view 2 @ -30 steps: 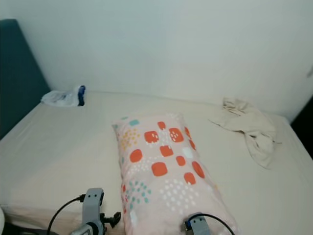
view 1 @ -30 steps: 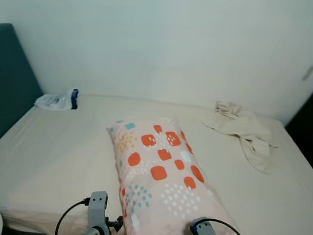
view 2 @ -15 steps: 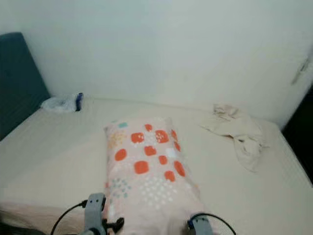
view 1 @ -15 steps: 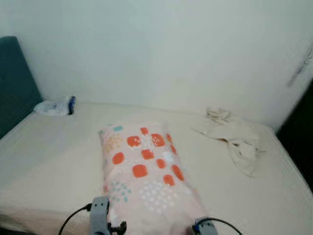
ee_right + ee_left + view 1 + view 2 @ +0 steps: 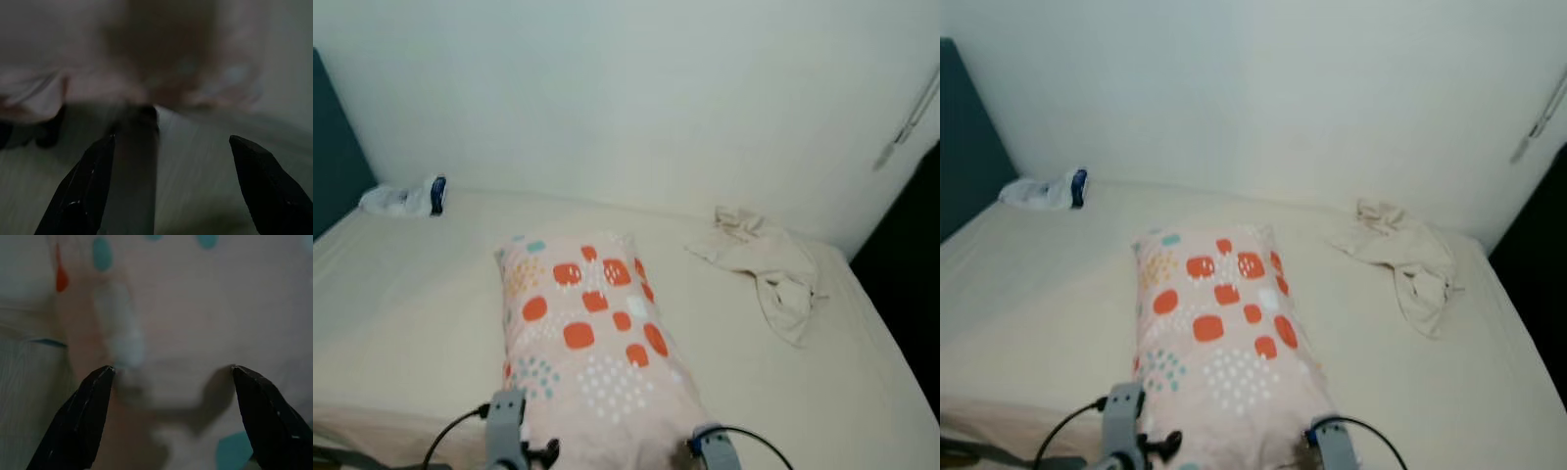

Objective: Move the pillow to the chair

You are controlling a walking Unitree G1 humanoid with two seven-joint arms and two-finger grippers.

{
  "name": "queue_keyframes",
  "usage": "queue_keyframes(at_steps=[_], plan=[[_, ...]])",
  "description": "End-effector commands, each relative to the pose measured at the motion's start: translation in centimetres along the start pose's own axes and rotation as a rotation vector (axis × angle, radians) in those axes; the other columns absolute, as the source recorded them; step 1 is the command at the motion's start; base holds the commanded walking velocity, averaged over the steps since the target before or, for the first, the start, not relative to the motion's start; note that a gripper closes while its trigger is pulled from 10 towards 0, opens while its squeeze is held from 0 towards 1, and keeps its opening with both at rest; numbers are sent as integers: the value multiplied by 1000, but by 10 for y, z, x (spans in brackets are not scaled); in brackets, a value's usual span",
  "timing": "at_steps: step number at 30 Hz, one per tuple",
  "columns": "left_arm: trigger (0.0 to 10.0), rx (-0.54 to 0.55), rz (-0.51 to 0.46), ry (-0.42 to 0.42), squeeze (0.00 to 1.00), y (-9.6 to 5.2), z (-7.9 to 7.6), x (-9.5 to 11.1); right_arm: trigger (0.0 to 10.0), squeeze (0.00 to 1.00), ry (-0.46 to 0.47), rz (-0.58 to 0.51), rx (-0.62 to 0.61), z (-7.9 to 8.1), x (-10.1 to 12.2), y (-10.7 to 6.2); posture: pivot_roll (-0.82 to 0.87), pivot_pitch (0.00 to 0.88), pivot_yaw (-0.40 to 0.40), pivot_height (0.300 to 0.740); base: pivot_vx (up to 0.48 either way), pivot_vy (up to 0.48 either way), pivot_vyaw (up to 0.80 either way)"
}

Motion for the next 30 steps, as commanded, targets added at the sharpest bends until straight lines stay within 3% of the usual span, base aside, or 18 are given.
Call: queue_keyframes(at_steps=[1,4,5,7,11,16,22,30], plan=[[10000,-9,3,6,0,2,-6,-2,10000,0,30,-35,-23,-7,7,0,101,0,-45,739,0,0,0],[10000,-2,-34,1,0,3,-7,6,10000,0,75,-104,-25,-12,24,0,94,0,-39,739,0,0,0],[10000,-16,-114,-30,0,6,-13,24,10000,0,149,-230,-24,-21,55,-2,92,0,-38,739,0,0,0],[10000,-25,-144,-37,0,7,-15,31,10000,0,173,-280,-24,-25,67,-3,92,0,-37,739,0,0,0],[10000,-109,-273,-35,0,10,-34,67,10000,0,268,-522,2,-47,124,-17,91,0,-32,739,0,0,0],[10000,-164,-422,-33,0,8,-49,109,10000,0,263,-705,76,-55,173,-33,81,0,-22,739,0,0,0],[10000,-175,-495,15,0,4,-52,133,10000,0,230,-763,155,-42,196,-39,78,0,-25,739,0,0,0],[10000,-183,-479,23,0,4,-46,131,10000,0,308,-766,182,-46,206,-42,69,0,-28,734,0,0,0]])
Point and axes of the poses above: a point about 5 cm out from each wrist's last joint towards the gripper, its own y axis pointing out of the wrist towards the gripper, its own x axis along the axis of the wrist's last joint, z = x × y, the point moved 1 cm from there along y, pointing out of the wrist towards the gripper, and after that the axes turned 15 degrees about -y, right-handed, at the moved point
